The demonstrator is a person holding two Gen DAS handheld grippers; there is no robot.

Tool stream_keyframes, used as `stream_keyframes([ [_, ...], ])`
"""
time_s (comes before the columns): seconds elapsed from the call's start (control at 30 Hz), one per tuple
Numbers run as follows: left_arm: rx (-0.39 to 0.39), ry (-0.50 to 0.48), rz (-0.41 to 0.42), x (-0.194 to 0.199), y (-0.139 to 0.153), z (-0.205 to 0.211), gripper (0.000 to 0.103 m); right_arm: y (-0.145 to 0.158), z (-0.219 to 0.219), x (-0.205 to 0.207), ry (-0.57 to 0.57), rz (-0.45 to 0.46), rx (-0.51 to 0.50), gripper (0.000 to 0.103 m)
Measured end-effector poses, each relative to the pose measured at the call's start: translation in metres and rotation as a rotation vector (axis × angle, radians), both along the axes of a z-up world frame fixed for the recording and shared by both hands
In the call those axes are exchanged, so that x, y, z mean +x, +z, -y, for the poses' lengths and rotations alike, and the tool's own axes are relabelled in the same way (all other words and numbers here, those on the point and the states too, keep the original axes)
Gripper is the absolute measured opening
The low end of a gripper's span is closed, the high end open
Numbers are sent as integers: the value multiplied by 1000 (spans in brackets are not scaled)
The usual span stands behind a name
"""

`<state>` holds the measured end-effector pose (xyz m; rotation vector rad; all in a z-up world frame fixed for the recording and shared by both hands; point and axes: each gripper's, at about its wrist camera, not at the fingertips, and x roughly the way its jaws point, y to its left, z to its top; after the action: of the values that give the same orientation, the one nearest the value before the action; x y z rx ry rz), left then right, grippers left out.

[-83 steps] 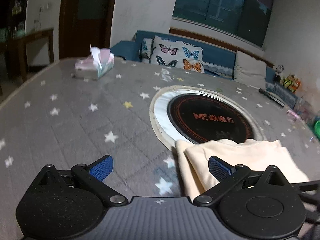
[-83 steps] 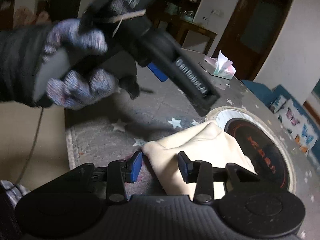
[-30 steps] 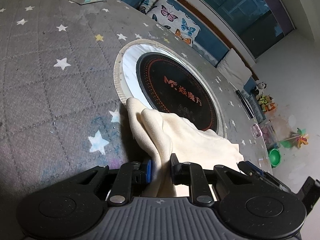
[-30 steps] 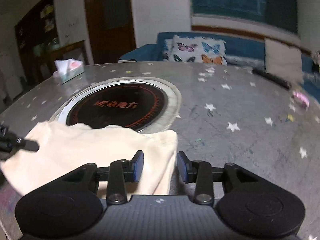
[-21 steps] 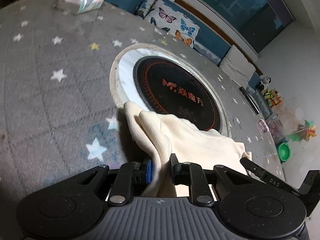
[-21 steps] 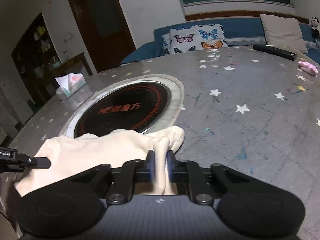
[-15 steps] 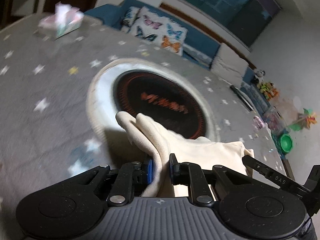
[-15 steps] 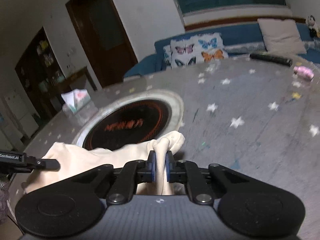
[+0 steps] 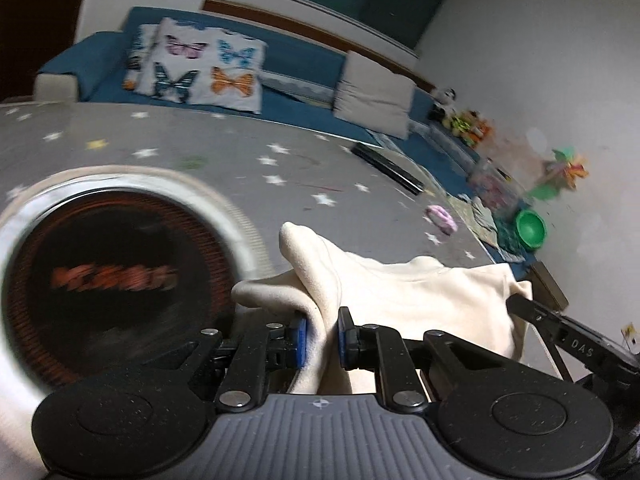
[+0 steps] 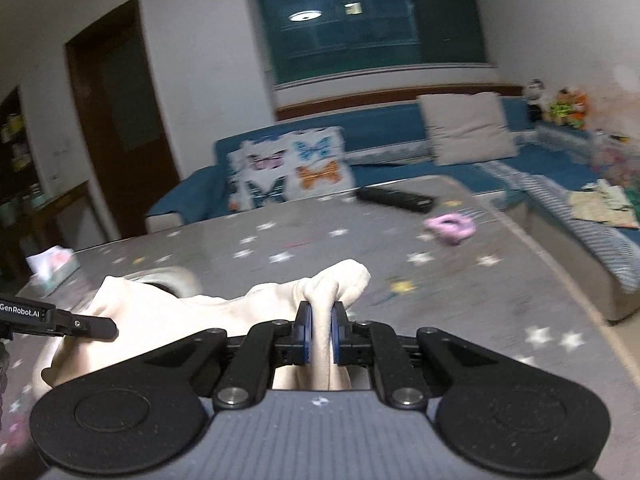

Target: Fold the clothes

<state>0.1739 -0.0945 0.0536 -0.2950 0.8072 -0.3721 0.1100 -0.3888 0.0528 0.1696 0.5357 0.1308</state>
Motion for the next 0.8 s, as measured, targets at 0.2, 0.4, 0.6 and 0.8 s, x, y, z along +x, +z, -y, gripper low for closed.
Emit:
stream_keyframes([
  [0.2,104,-71,-61,24,-30,42,21,-15,24,9,-57,-39,-28,10],
  [0.4,227,-39,3,20,-28,39,38,-34,37,18,-88,-89,-53,12],
  [0.6,234,-72,61,33,-19,52,34,-40,16,41,3,-104,-15,12],
  [0.8,208,-153,63,53,-34,80,30,-51,-9,67,64,-116,-8,13],
])
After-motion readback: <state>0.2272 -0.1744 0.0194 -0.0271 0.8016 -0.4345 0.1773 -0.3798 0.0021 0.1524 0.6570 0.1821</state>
